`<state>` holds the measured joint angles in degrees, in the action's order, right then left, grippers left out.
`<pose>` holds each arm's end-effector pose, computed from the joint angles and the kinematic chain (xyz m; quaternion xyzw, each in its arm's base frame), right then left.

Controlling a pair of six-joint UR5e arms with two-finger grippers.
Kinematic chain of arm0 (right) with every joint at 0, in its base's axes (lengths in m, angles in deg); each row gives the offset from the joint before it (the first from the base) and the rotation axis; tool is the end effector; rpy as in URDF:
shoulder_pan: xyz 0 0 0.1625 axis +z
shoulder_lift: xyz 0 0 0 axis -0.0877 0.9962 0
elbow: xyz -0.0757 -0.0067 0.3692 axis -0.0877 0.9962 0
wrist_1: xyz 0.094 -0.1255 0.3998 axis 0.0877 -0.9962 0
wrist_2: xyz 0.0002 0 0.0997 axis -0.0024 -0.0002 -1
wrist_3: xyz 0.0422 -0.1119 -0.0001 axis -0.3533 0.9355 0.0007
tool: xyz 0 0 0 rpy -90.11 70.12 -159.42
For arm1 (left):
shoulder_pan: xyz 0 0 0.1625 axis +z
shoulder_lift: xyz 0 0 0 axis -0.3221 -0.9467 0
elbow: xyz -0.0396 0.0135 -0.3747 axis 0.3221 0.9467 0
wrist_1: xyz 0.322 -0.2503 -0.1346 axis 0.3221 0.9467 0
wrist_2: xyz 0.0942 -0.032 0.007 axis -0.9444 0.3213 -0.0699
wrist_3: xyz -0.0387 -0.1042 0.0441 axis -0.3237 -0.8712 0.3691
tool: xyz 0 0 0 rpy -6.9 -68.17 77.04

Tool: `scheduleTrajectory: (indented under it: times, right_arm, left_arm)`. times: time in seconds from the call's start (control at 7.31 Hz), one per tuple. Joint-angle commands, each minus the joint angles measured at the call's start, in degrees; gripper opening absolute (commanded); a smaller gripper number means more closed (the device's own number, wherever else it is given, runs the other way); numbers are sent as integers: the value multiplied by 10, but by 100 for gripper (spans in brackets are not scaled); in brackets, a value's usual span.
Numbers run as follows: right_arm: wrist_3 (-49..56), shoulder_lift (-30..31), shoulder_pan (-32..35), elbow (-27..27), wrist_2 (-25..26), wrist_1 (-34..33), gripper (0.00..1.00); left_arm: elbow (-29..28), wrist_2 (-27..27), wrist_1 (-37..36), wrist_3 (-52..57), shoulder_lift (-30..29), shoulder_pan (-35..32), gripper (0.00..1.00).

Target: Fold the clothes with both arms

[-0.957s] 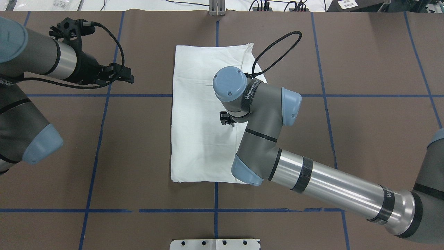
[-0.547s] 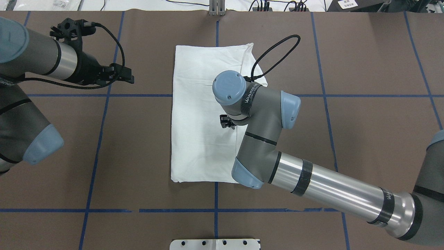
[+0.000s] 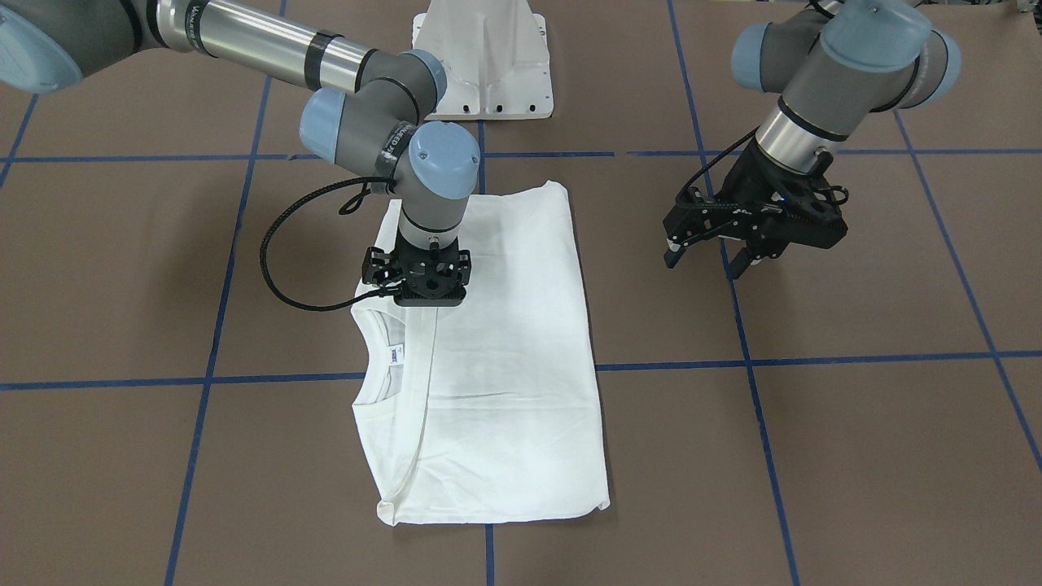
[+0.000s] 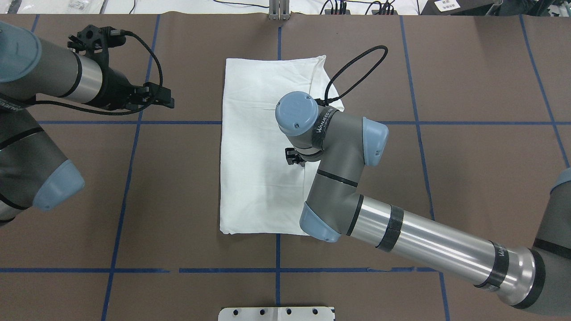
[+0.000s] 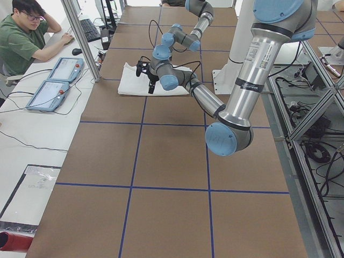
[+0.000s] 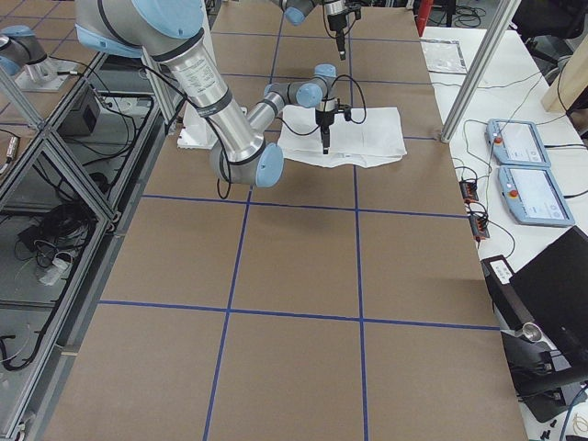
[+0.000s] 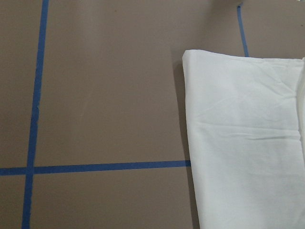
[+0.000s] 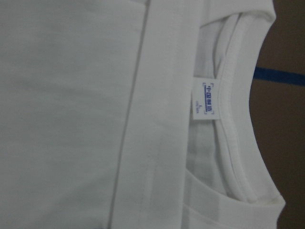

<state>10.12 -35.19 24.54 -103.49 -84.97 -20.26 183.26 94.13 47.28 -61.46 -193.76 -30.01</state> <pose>-0.5925 -0.4642 0.2310 0.0426 -0.2558 -0.0251 0.9655 0.3355 -0.5063 0.2417 0.1480 0.5051 -0.0492 0.8489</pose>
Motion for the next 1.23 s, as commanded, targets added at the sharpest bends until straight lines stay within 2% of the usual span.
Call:
scheduleTrajectory:
  times: [0.0, 0.55, 1.09]
  right_arm:
    - [9, 1, 4, -2, 0, -20, 100]
    - [23, 22, 16, -15, -4, -22, 100]
    - [76, 115, 27, -130, -4, -65, 100]
  left_arm:
    - [-1, 0, 1, 0, -2, 0, 100]
    - [-1, 0, 1, -4, -4, 5, 100]
    - [-1, -1, 0, -7, -5, 12, 100]
